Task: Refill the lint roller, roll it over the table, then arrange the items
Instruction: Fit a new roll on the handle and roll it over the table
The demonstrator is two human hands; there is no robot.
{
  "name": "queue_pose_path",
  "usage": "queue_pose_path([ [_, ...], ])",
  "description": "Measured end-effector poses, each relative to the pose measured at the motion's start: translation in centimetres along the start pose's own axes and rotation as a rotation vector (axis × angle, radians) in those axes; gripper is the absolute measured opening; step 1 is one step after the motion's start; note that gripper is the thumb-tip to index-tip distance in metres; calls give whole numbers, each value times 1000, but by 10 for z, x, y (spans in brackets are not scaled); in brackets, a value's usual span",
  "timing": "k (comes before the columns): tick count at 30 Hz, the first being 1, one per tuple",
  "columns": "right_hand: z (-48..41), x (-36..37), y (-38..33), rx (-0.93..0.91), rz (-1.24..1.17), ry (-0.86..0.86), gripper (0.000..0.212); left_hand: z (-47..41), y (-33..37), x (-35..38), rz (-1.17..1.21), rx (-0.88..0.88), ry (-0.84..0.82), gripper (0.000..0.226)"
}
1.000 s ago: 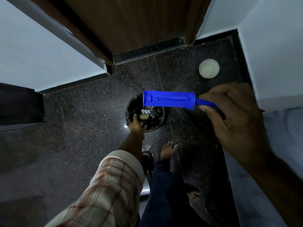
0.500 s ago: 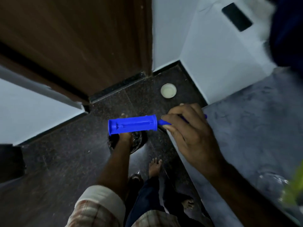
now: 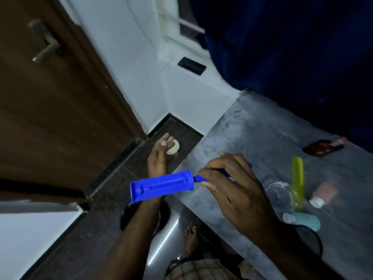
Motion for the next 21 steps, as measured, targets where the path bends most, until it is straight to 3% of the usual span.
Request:
queue_pose_path([
  [9, 99, -102, 60, 302, 104, 109, 13, 75, 7, 171, -200, 115, -406, 39],
  [21, 244, -211, 125, 599, 244, 282, 17, 204, -81, 351, -360, 80, -817, 31],
])
Point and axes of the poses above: each hand's wrist, its own z-axis away from the middle knuckle, its own x-axis out of the palm, y = z × x, the point moved 7 cm from there along -z, towards the middle knuckle, and after that the axes turned 1 degree about x, right-handed, at the moved point
